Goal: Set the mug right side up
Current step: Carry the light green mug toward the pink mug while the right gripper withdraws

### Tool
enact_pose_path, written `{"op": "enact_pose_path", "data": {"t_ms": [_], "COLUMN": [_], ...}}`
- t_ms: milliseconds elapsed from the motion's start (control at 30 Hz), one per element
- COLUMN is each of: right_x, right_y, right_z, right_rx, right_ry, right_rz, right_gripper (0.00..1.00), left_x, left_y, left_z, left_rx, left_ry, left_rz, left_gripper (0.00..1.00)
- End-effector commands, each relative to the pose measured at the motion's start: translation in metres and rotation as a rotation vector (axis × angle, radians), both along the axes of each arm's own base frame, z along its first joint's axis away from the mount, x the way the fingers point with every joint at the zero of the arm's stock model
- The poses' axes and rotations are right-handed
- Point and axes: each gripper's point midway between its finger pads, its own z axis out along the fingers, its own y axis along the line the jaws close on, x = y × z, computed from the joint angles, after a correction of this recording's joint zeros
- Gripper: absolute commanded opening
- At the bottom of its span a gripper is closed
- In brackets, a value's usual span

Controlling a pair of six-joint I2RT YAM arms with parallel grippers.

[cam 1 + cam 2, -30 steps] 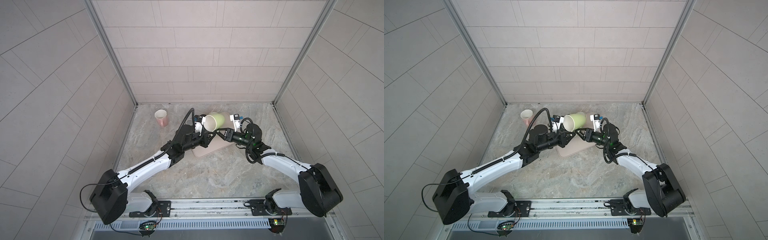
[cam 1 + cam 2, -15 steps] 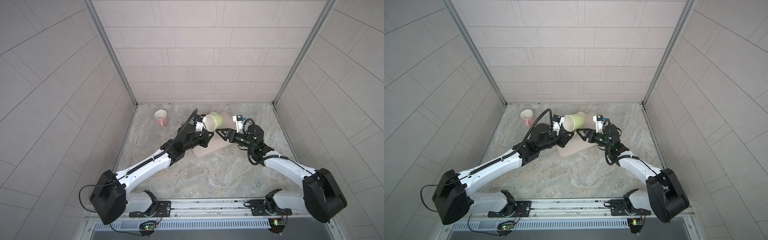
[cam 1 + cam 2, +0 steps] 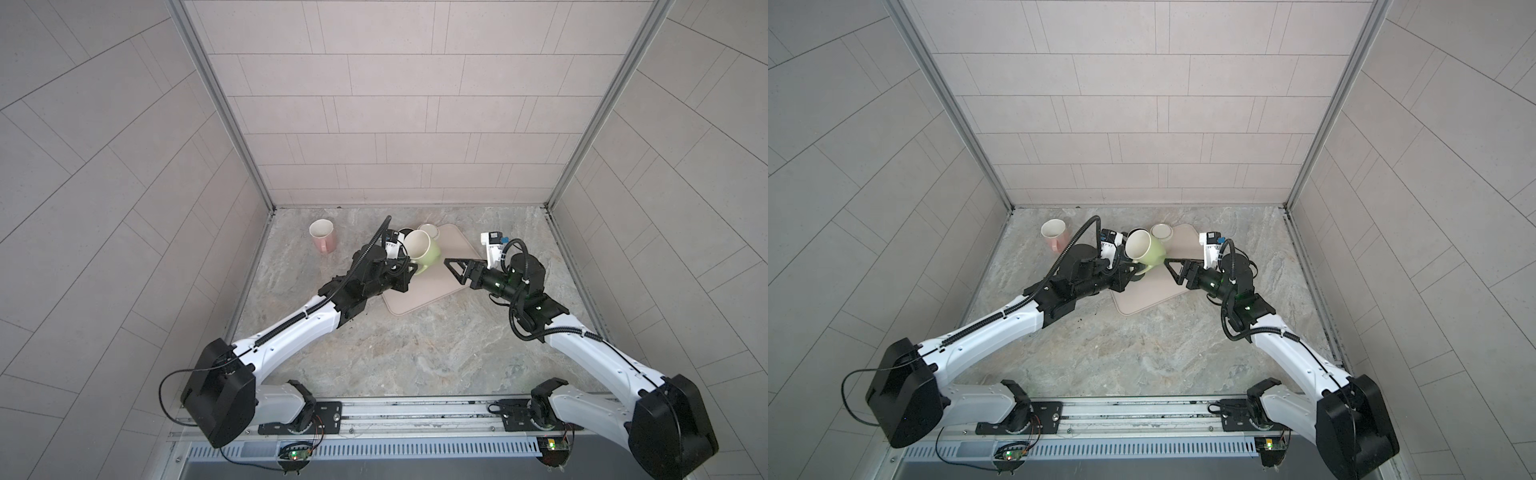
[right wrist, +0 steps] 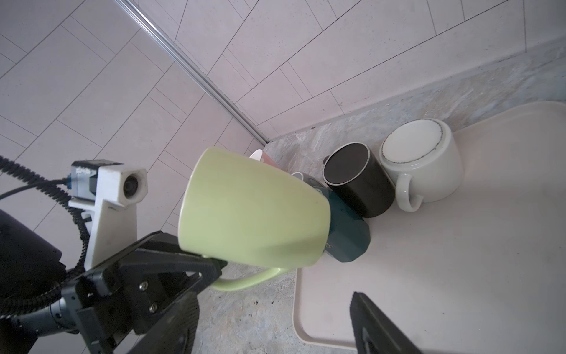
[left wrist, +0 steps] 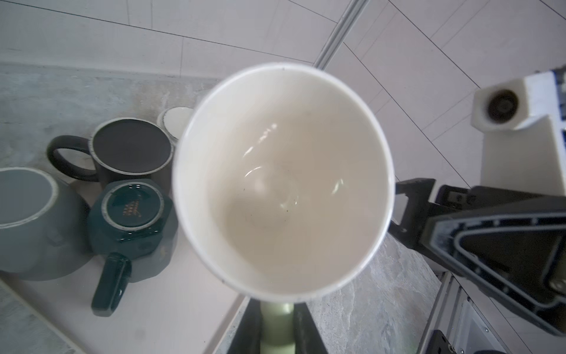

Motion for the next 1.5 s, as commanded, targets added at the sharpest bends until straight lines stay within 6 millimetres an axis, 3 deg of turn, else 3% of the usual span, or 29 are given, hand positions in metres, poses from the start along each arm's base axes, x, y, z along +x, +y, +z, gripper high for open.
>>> {"op": "enact_pose_path", "data": {"t_ms": [0,367,733,1033,1467], "right_x": [-0.002,-0.004,0.007,0.012,0.004], "right_y": [-0.007,-0.015,-0.013,-0.006,-0.007], "right_z": [0.003,0.000,0.001,0.004,-0.003], "right_rx": [-0.054,-0.066,-0.058,-0.039,-0.043], "right_ry": [-0.011,0.009,0.024,0.037,0.058], "right_rz": [-0.015,-0.022,-0.013,0.018,0.042], "right_gripper": [0.79,0.79,0.79,0.78,0.78], "left_x": [0.021,0.038,0.042,0.035,0.069], "left_y": [0.008,0.037,0.089,0.144,0.180], "left_z": [0.043,0.013,0.022,0.022,0.002], "left_rx": [-0.080,-0.005,0.046,0.168,0.307], "left_ry": [-0.118,-0.065,-0.074,-0.115,-0.132], "left_rz": [0.042,0.128,0.257,0.435,0.596], "left_gripper": [0.00,0.00,0.00,0.00,0.00]}}
